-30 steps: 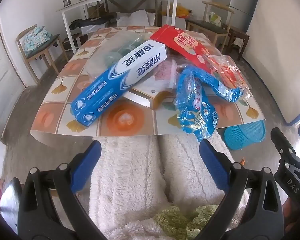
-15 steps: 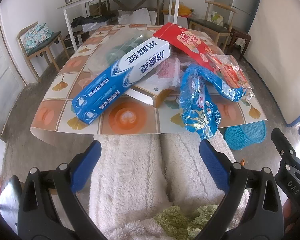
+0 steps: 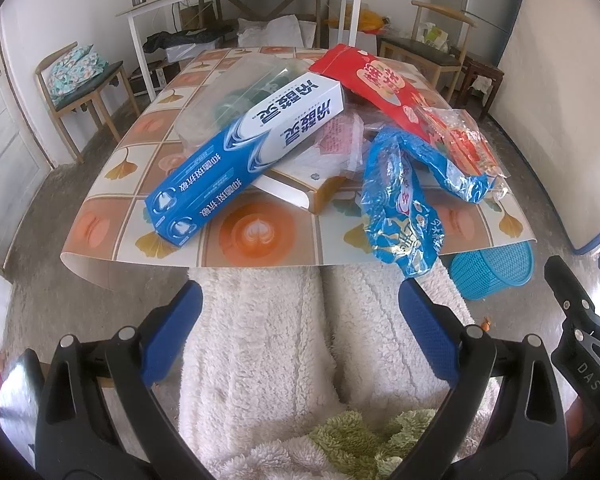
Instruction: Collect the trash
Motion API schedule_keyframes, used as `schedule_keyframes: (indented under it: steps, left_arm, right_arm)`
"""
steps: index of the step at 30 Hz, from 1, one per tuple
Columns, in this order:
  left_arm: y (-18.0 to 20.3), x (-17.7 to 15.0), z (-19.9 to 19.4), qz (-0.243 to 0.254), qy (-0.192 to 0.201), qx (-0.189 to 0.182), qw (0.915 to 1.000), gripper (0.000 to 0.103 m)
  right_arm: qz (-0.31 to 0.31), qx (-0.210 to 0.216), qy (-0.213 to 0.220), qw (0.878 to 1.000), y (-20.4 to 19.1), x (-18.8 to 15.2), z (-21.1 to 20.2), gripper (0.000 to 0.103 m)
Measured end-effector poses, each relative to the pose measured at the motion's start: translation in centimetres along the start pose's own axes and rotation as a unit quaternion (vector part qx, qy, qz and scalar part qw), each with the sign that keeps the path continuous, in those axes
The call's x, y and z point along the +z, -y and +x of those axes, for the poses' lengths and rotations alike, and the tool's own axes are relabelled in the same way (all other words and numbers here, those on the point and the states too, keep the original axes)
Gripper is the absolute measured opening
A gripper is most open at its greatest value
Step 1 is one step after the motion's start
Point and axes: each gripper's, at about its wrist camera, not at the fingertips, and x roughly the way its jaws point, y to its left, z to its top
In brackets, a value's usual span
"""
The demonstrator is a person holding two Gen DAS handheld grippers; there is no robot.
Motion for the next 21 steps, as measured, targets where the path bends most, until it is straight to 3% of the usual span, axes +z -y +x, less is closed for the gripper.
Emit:
schedule_keyframes:
  steps: [21]
  left_arm:
    - [-0.23,-0.17,0.12,-0.002,-0.002,0.0,1.0,0.094]
  right_arm:
    - [-0.004,0.006,-0.005,1.0,-0.17,-0.23,0.32,0.097]
